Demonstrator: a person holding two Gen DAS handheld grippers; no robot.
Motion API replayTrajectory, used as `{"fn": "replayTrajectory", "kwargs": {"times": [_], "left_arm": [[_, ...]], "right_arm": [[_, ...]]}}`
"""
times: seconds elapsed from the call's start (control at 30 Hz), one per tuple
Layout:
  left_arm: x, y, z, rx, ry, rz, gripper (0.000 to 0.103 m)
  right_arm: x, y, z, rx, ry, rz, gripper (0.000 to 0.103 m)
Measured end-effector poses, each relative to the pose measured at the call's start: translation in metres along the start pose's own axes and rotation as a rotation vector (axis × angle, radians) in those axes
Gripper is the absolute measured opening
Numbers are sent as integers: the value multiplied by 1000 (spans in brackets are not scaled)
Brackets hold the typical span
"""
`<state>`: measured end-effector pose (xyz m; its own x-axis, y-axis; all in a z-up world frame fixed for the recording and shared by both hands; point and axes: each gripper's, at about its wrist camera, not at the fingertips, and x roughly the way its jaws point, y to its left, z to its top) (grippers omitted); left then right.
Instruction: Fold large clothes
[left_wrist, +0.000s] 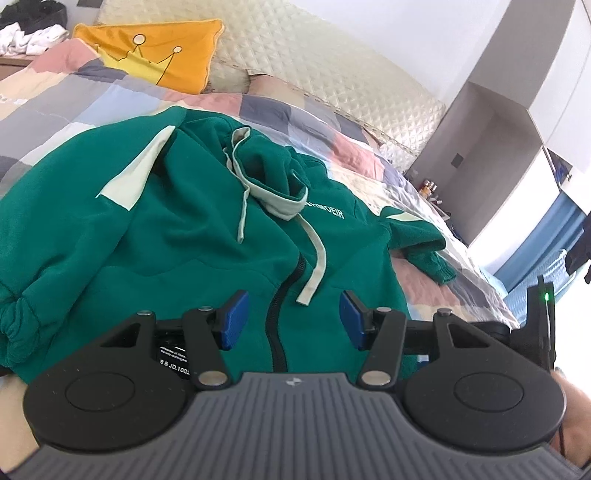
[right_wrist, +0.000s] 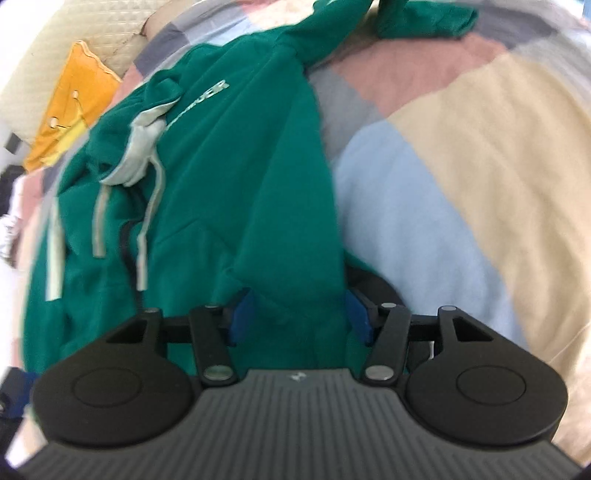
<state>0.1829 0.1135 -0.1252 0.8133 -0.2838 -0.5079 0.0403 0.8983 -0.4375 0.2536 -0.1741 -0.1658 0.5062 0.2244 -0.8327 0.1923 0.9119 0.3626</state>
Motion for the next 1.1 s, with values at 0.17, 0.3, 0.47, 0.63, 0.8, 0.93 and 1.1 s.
{"fn": "replayTrajectory", "kwargs": {"times": [0.17, 0.3, 0.47, 0.63, 0.8, 0.93, 1.1], "left_arm": [[-1, 2, 2, -24, -4, -14, 60], [-1, 1, 1, -22, -8, -19, 60], [-1, 1, 1, -20, -7, -16, 60], [-2, 3, 1, -36, -10, -6, 60], [-9, 3, 3, -43, -34, -24, 60], [-13, 3, 5, -55, -42, -47, 60], [-17, 1, 6, -49, -36, -67, 60]], "right_arm": [[3, -13, 1, 43, 14, 14, 57], [14, -10, -2, 33, 49, 23, 57], [20, 1, -4, -13, 71, 26, 30], [-13, 12, 4, -36, 38, 82, 9], [-77, 38, 20, -101, -30, 214, 9], [-125, 40, 37, -72, -90, 342, 8], [-136, 1, 51, 56, -134, 310, 8]]}}
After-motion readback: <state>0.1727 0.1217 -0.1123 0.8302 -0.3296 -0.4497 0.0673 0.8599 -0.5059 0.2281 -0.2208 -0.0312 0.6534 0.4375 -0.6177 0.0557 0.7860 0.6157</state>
